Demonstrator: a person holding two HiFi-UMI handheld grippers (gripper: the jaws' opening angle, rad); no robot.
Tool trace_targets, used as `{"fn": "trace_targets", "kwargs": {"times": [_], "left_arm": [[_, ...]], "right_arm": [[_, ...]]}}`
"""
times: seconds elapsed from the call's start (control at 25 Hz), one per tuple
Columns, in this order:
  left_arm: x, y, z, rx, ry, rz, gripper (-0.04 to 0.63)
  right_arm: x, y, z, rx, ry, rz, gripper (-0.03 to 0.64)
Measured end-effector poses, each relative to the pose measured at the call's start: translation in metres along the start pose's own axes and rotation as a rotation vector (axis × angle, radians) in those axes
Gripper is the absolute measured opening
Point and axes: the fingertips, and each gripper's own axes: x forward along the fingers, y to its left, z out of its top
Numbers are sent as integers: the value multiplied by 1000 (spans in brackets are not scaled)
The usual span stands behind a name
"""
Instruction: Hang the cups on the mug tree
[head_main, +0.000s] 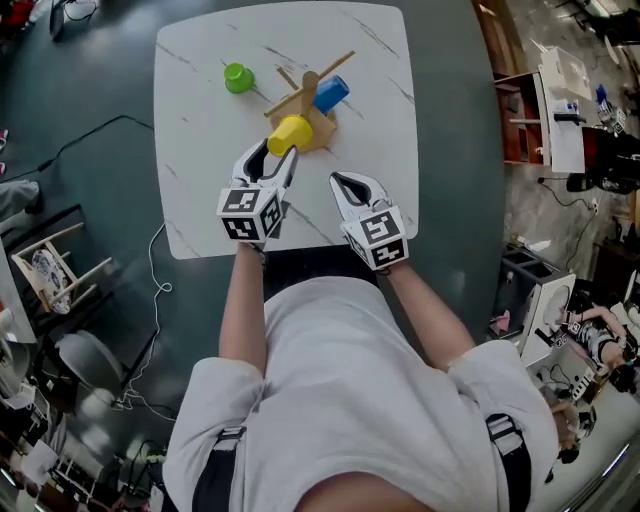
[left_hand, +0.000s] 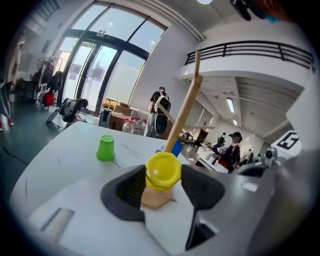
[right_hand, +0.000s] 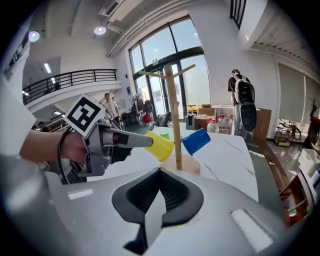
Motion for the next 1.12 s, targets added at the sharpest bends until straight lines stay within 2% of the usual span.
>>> {"fn": "trace_targets", "kwargs": {"times": [0.16,0.44,0.68,0.96,1.12], "left_arm": [[2,6,-4,83,32,103,218],[10,-1,-7,83,61,141,218],[10,-2,-5,104,75,181,241],[9,-3,-1,145,96,133,275],[4,5,3,121,60,28,304]], "right_arm": [[8,-5,3,-42,1,69,0],[17,-10,6,-91,-9,171,0],[24,-16,11,-107,-22,206,0],[32,-10,16,-99,-22,198,0],[44,4,9,-90,8,171,0]]}}
